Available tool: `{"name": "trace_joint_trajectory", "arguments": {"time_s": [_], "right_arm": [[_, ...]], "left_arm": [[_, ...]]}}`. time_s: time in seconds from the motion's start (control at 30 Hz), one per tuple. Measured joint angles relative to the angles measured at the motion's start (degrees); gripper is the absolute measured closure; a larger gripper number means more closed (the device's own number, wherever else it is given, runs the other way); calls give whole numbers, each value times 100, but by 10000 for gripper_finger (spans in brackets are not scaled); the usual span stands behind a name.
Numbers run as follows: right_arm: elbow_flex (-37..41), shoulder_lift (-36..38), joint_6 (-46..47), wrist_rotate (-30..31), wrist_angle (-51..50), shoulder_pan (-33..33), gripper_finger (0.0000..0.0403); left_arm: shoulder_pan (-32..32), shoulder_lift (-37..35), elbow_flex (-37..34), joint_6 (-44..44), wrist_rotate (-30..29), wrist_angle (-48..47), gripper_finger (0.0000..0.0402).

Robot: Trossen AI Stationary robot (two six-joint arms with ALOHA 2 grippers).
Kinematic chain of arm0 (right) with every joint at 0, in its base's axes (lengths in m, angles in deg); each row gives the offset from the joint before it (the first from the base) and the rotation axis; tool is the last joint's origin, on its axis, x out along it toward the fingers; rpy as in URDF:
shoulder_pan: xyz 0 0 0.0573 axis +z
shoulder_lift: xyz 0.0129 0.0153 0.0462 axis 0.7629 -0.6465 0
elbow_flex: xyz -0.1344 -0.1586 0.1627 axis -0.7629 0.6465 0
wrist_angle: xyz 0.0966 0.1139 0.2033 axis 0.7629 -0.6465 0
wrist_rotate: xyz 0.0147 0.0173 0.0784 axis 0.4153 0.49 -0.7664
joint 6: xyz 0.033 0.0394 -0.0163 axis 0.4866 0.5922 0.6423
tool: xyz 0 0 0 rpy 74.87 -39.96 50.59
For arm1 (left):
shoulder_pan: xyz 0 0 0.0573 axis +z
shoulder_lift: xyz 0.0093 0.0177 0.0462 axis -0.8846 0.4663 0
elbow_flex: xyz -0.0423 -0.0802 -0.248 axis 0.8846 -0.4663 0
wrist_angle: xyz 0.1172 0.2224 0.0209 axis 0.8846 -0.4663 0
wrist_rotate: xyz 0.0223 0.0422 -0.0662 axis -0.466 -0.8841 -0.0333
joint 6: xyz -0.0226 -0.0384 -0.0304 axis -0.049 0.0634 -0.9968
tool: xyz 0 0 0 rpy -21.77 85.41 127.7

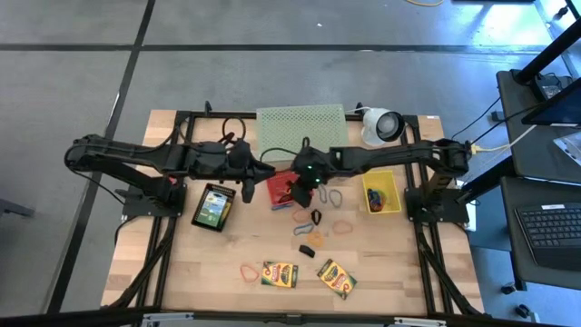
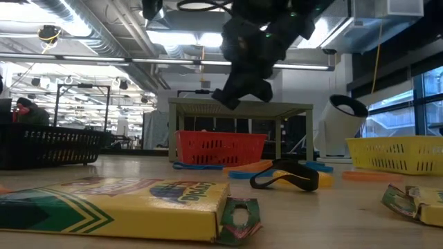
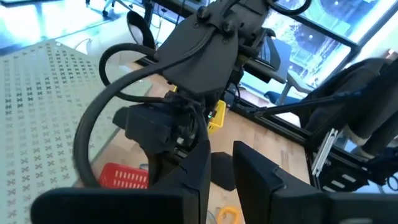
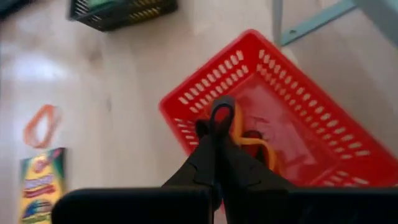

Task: Pick & Place Office Desk Supplies
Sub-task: Put the black rubber band into the red bin

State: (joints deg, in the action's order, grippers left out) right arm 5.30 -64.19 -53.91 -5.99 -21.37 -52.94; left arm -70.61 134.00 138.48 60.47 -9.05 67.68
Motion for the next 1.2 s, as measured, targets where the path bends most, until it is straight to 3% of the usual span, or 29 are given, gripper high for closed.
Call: {"name": "trace_joint_trajectory", "arguments": {"time_s": [0.43,0.73,0.9,1.2], "right_arm": [[-146,-167,-411,460,-313,2,395],[-146,-167,-331,625,-313,4,372],[-146,-167,-387,625,-230,4,369],[-143,-228,-322,560,-114,11,295]], "left_arm": [[0,-29,-2,-112,-42,-186,339],[0,-28,-2,-46,707,-237,341],[-2,-69,-2,-31,728,-223,341],[-1,-101,-4,95,738,-234,341]]}}
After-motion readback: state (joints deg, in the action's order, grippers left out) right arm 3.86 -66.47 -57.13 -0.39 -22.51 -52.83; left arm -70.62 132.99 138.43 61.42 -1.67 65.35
